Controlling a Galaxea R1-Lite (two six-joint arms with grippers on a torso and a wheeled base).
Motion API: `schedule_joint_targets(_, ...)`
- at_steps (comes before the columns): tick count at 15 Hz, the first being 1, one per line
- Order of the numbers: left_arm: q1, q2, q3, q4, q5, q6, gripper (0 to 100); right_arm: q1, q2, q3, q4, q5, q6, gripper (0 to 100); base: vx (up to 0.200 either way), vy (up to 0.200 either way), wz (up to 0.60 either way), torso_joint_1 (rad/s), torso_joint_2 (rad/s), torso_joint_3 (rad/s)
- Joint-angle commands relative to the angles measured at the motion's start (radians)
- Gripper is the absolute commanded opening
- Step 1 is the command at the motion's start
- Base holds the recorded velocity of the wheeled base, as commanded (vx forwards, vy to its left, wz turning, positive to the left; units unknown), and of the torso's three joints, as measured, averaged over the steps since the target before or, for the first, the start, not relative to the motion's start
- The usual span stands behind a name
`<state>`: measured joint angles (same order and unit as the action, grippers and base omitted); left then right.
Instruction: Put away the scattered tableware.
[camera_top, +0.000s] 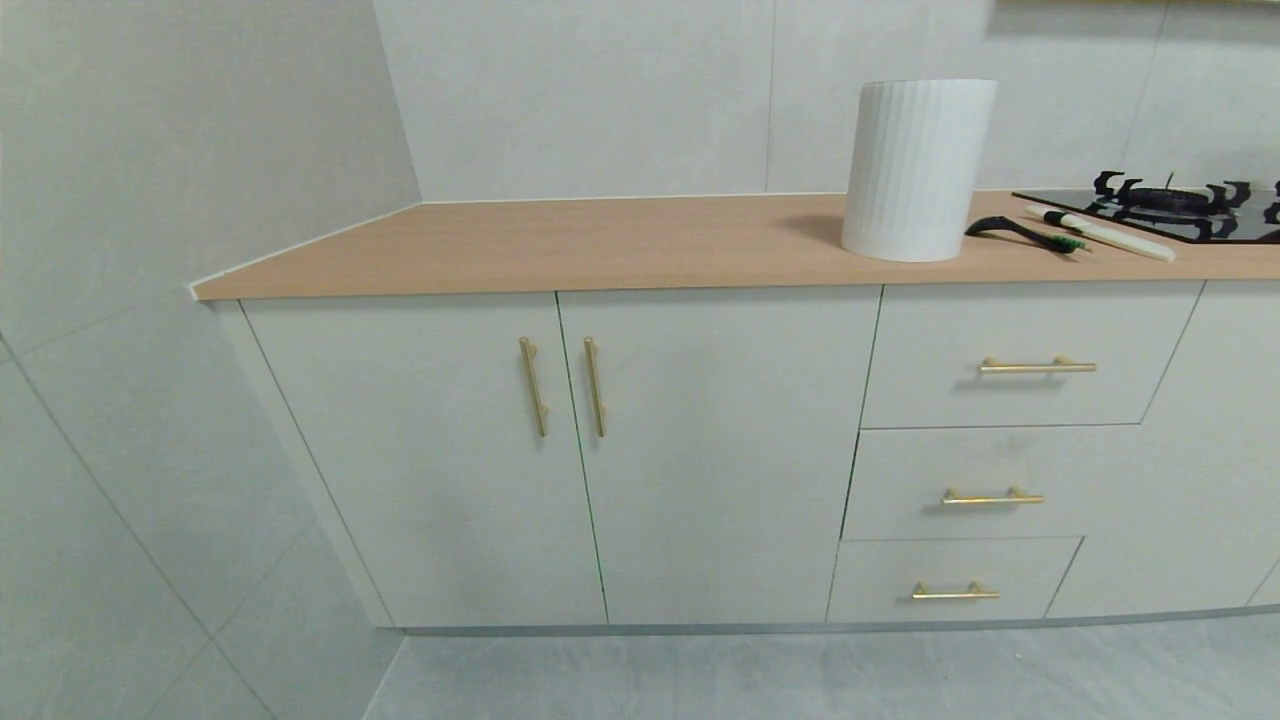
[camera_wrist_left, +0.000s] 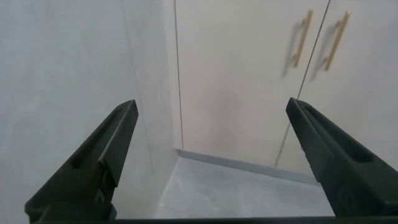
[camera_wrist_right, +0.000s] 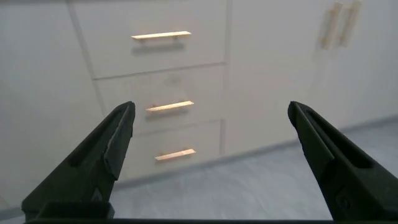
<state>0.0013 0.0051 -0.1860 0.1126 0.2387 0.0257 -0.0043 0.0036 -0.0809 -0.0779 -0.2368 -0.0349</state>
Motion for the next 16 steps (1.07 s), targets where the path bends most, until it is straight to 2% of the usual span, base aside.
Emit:
schedule_joint_targets(1, 0.002, -0.005, 0.186, -0.191, -0.068, 0.074, 100, 0.001, -0.002, 0.079, 0.0, 0.093, 0.03, 100, 0.0, 0.0, 0.0, 0.0, 0.0, 0.0)
schedule_joint_targets(4, 0.002, -0.005, 0.186, -0.105, -0.26, 0.052, 100, 0.003, -0.002, 0.078, 0.084, 0.248, 0.027, 100, 0.0, 0.0, 0.0, 0.0, 0.0, 0.0)
schedule_joint_targets(5, 0.002, -0.005, 0.186, -0.094, -0.266, 0.043, 100, 0.004, -0.002, 0.079, 0.081, 0.248, 0.024, 100, 0.0, 0.0, 0.0, 0.0, 0.0, 0.0)
schedule_joint_targets(6, 0.0, -0.005, 0.186, -0.106, -0.263, 0.013, 100, 0.004, -0.002, 0.079, 0.079, 0.248, 0.018, 100, 0.0, 0.0, 0.0, 0.0, 0.0, 0.0)
schedule_joint_targets(16, 0.002, -0.005, 0.186, -0.109, -0.253, -0.02, 100, 0.004, -0.002, 0.079, 0.078, 0.251, 0.035, 100, 0.0, 0.0, 0.0, 0.0, 0.0, 0.0)
